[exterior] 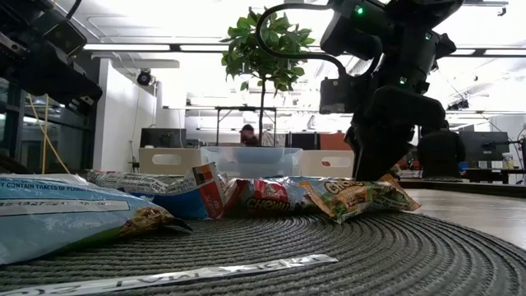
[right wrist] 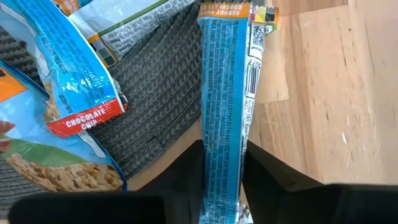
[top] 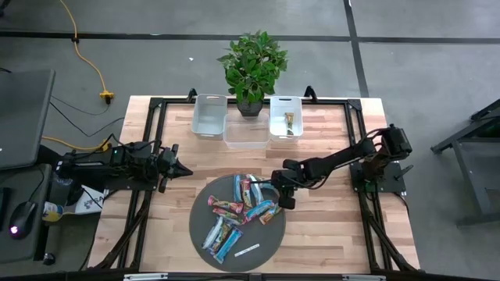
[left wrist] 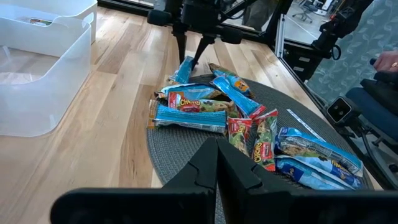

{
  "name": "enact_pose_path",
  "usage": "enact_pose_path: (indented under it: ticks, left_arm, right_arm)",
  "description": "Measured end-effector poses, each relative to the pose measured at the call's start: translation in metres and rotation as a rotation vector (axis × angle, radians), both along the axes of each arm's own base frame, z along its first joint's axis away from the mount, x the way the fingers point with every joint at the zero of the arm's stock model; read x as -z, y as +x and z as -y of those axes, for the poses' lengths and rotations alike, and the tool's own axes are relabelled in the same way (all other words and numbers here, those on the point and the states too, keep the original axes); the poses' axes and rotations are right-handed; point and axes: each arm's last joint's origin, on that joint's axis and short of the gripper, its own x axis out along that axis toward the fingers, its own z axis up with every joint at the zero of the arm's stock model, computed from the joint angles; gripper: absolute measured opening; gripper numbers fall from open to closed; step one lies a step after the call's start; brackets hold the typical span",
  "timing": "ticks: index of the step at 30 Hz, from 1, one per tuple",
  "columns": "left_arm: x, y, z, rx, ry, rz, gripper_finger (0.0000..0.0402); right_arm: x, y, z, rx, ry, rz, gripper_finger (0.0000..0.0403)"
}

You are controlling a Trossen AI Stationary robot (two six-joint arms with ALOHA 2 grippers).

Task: Pick and place Granola Bars by type
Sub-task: Put the yellow granola bar into the white bin

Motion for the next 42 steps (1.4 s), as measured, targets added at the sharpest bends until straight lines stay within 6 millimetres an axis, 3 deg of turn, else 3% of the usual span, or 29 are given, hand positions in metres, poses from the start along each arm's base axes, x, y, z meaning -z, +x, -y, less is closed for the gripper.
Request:
enact_pose_path:
  ticks: [15,30,37,42]
  left_arm:
    - [0.000,0.000,0.000,-0.001,0.000,0.000,0.0001]
    - [0.000,0.000,0.000,-0.005,0.002,0.000,0.0001]
    - [0.000,0.000,0.000,-0.004,0.001,0.000,0.0001]
    - [0.000,0.000,0.000,-0.003,0.001,0.000,0.0001]
  right_arm:
    - [0.000,0.000,0.000,0.002,0.001,0.000,0.0045]
    - [0.000,0.000,0.000,0.001,0.145,-0.022,0.0043]
    - [-0.002,0.001,0.016,0.005,0.276,-0.037,0.0043]
    - [-0.017,0.000,0.034,0.015,0.357,0.013,0.0043]
